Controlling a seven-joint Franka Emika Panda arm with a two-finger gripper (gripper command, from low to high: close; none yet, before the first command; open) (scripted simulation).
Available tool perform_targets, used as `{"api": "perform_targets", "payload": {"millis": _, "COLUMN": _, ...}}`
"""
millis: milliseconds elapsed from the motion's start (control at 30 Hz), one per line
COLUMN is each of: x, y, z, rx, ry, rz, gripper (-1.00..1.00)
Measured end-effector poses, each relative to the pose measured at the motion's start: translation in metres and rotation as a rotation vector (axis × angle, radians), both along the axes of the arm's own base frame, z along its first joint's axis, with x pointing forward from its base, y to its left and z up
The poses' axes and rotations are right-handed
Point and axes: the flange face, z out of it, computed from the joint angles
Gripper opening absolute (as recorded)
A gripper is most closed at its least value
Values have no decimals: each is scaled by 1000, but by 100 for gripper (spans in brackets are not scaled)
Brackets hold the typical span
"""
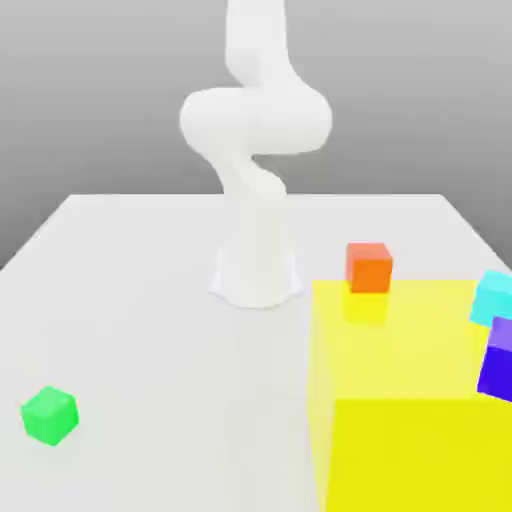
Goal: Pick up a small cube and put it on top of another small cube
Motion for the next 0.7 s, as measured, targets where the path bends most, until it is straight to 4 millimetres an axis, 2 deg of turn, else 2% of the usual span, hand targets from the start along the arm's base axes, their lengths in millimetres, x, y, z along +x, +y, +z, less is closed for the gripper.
{"api": "perform_targets", "payload": {"millis": 167, "x": 51, "y": -55, "z": -89, "rx": 25, "ry": 146, "rz": -66, "gripper": 0}}
{"api": "perform_targets", "payload": {"millis": 267, "x": 69, "y": -89, "z": -145, "rx": 42, "ry": 229, "rz": -108, "gripper": 0}}
{"api": "perform_targets", "payload": {"millis": 367, "x": 76, "y": -123, "z": -203, "rx": 61, "ry": 312, "rz": -152, "gripper": 0}}
{"api": "perform_targets", "payload": {"millis": 533, "x": 68, "y": -176, "z": -302, "rx": 94, "ry": 450, "rz": -229, "gripper": 0}}
{"api": "perform_targets", "payload": {"millis": 633, "x": 47, "y": -212, "z": -360, "rx": 118, "ry": 532, "rz": -293, "gripper": 0}}
{"api": "perform_targets", "payload": {"millis": 700, "x": 31, "y": -229, "z": -397, "rx": 132, "ry": 587, "rz": -323, "gripper": 0}}
